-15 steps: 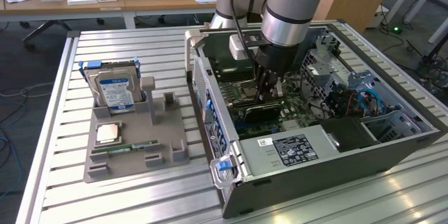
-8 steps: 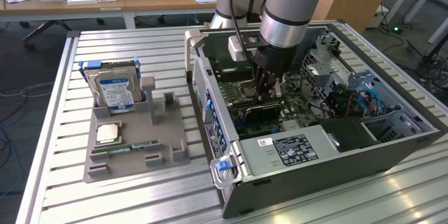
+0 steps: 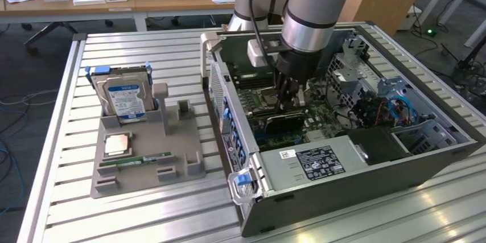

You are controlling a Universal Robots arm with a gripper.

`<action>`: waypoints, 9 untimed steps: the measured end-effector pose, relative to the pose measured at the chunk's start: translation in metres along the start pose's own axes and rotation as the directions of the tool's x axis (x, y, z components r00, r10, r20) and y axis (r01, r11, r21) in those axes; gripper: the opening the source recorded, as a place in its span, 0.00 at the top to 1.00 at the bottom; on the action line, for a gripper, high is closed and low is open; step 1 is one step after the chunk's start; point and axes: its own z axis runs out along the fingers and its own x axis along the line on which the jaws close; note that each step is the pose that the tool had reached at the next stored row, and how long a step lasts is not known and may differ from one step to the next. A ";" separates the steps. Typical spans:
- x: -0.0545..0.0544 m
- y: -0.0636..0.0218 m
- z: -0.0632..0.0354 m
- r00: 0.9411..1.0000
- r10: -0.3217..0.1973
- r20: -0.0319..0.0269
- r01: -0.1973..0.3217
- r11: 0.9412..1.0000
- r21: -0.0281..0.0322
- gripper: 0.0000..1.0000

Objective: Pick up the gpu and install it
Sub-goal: 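Press down on the gpu until it lock into place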

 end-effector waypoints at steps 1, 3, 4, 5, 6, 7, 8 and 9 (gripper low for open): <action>0.000 0.0000 0.0004 1.000 0.000 0.000 0.000 1.000 0.000 0.89; 0.000 0.0000 0.0013 1.000 0.000 0.000 0.000 1.000 0.000 0.89; 0.000 0.0000 0.0015 1.000 0.000 0.000 0.000 1.000 0.000 0.89; 0.000 0.0000 0.0015 1.000 0.000 0.000 0.000 1.000 0.000 0.89; 0.000 0.0000 0.0016 1.000 0.000 0.000 0.000 1.000 0.000 0.89; 0.000 0.0000 0.0023 1.000 0.000 0.000 0.000 1.000 0.000 0.89; 0.000 0.0001 0.0027 1.000 0.000 0.000 0.000 1.000 0.000 0.89; 0.000 0.0003 0.0031 1.000 0.000 0.000 0.000 1.000 0.000 0.89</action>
